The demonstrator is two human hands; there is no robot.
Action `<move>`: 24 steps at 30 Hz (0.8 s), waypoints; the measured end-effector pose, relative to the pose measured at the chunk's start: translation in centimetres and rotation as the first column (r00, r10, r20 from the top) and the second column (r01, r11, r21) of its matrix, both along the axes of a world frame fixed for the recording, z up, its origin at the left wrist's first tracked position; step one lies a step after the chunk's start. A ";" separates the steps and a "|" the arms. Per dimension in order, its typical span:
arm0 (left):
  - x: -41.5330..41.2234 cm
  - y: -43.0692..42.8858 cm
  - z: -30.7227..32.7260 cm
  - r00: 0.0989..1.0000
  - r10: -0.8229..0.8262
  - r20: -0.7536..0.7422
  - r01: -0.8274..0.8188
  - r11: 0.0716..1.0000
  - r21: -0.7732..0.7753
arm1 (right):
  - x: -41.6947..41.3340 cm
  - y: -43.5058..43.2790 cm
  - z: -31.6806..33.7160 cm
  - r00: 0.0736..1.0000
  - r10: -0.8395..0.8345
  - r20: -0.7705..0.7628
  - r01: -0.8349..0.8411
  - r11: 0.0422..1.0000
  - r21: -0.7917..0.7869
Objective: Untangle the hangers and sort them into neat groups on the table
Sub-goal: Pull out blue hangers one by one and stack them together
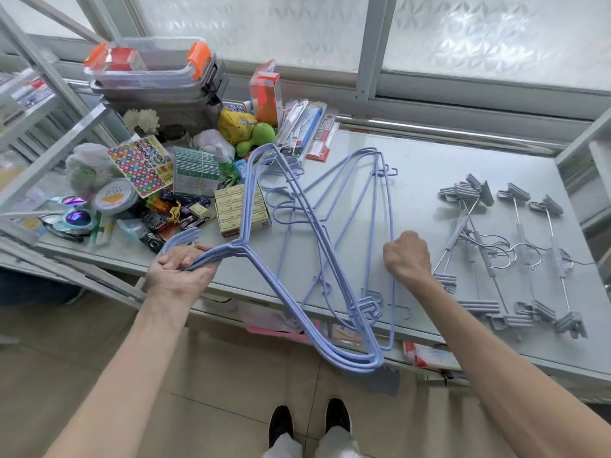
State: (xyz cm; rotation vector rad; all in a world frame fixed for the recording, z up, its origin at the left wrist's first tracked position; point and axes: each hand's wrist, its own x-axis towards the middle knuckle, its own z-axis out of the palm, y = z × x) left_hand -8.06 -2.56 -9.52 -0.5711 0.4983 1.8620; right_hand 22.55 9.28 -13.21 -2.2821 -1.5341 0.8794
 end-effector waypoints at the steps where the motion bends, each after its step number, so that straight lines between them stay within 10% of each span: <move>1: -0.3 -0.2 0.2 1.000 0.010 -0.004 -0.010 1.000 0.001 | 0.0 0.3 -0.1 0.995 -0.056 -0.080 0.058 0.998 0.023; 5: -1.3 -0.8 1.7 0.999 0.033 -0.038 -0.032 0.999 0.008 | 0.2 1.4 0.3 0.792 -0.200 -0.577 0.270 0.962 0.036; 10: -2.1 -1.0 2.9 0.997 0.048 -0.056 -0.046 0.998 0.038 | 0.9 1.8 1.9 0.516 -0.106 -0.850 0.392 0.911 0.125; 20: -0.8 -0.4 0.1 0.999 0.022 -0.031 -0.023 1.000 -0.012 | 4.5 3.4 7.1 0.145 0.028 -0.989 0.655 0.746 0.117; 24: 0.0 0.2 -0.9 0.998 -0.009 -0.064 0.006 0.998 -0.060 | 4.2 3.5 7.5 0.038 -0.016 -0.999 0.532 0.846 0.007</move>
